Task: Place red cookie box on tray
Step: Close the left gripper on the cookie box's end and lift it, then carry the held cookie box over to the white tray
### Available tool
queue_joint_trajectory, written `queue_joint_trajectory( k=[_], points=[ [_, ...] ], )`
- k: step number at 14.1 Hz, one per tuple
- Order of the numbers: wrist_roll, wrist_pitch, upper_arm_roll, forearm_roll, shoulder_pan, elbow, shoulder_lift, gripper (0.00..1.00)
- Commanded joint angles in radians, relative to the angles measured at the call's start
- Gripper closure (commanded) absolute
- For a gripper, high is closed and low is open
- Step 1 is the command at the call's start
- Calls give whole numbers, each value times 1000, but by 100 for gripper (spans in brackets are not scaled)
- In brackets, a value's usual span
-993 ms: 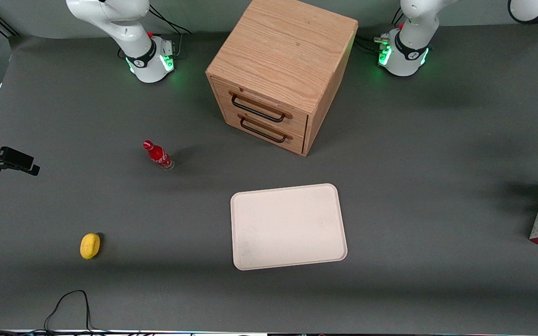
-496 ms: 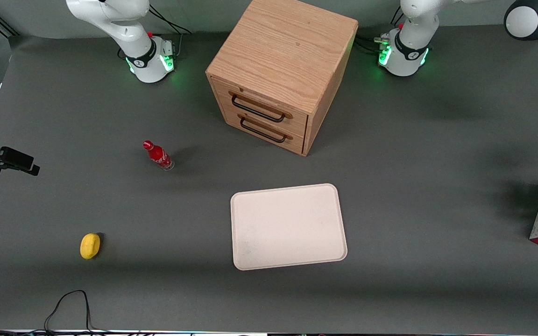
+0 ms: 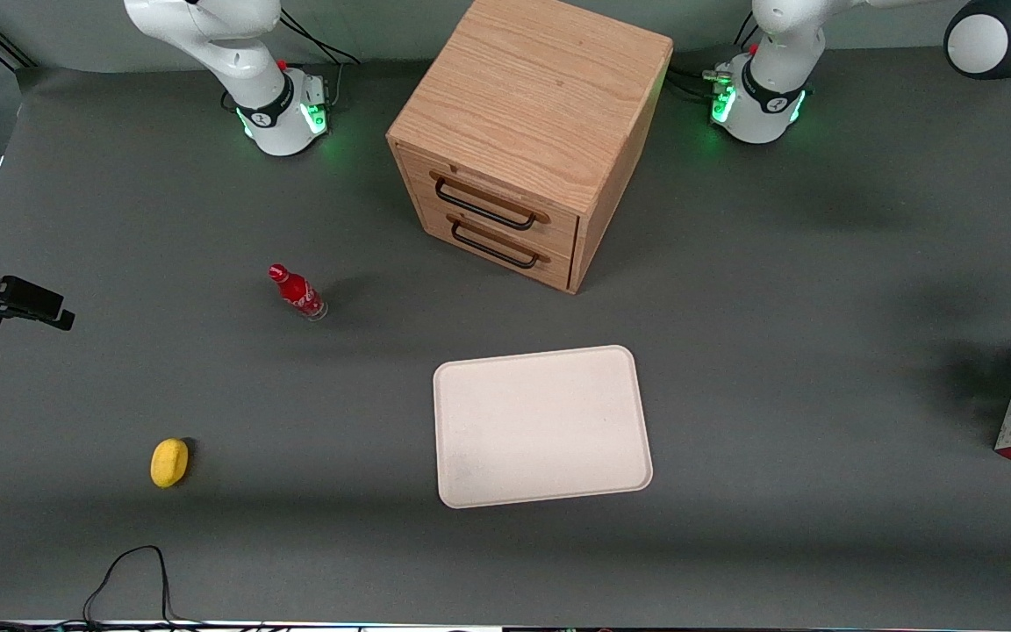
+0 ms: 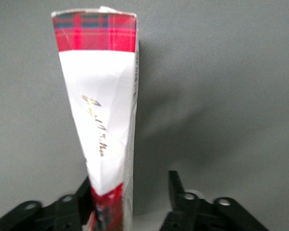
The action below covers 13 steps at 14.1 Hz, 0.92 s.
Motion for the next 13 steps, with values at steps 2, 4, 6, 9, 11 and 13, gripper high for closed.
queue_joint_trajectory(
  k=[2,4,6,9,11,13],
  points=[
    [52,3,3,-26,-2,38,24,100],
    [52,1,3,-26,-2,47,21,100],
    [57,-29,3,-24,-1,54,6,100],
    [48,-179,3,-24,-4,81,-48,100],
    [20,-274,5,-23,-24,58,-138,100],
    [-69,-392,6,-4,-38,26,-247,100]
  ],
)
